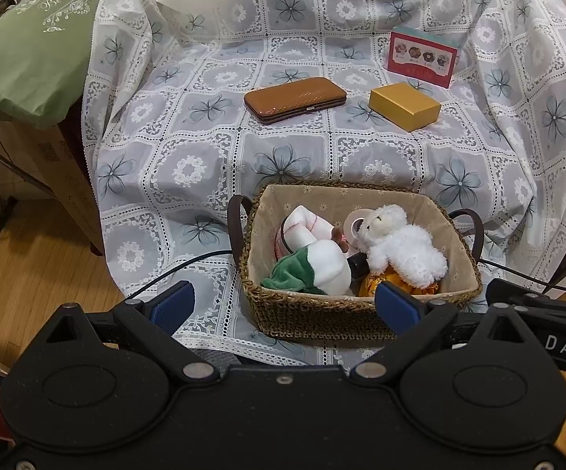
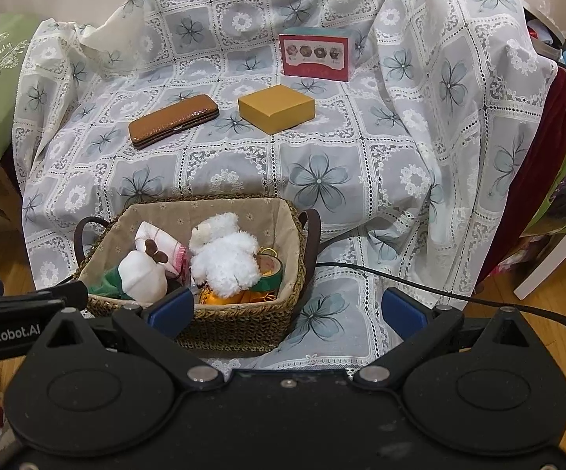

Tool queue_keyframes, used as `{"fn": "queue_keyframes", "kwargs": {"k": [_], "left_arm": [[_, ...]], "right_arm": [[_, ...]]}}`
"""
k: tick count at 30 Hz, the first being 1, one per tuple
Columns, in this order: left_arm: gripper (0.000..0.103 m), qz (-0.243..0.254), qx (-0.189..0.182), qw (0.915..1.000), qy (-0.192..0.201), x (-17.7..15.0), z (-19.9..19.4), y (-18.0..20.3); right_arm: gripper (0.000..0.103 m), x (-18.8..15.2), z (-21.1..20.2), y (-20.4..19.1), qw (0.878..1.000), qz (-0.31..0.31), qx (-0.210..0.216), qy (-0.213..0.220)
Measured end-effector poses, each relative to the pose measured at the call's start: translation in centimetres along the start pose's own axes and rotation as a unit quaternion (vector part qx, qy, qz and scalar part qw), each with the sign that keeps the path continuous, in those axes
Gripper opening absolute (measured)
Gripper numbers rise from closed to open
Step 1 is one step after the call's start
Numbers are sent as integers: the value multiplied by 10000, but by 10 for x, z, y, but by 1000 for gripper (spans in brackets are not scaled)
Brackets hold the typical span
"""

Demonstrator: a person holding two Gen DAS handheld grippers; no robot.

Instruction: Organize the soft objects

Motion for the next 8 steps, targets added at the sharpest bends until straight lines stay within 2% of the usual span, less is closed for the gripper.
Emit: {"fn": "queue_keyframes", "kwargs": {"k": [8], "left_arm": [[96, 22, 6, 10000, 2, 1, 0, 1]], "right_arm": [[102, -1, 1, 1, 10000, 52, 19, -28]]}}
Point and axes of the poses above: each gripper's, at about its wrist camera, not at the fingertips, and z roughly the way its jaws point, y to its right, x to its top, the point moved 9 cm from there along z, roughly the way its jaws point, and after that the axes turned 4 degrees about -x, right-handed, at the moved point
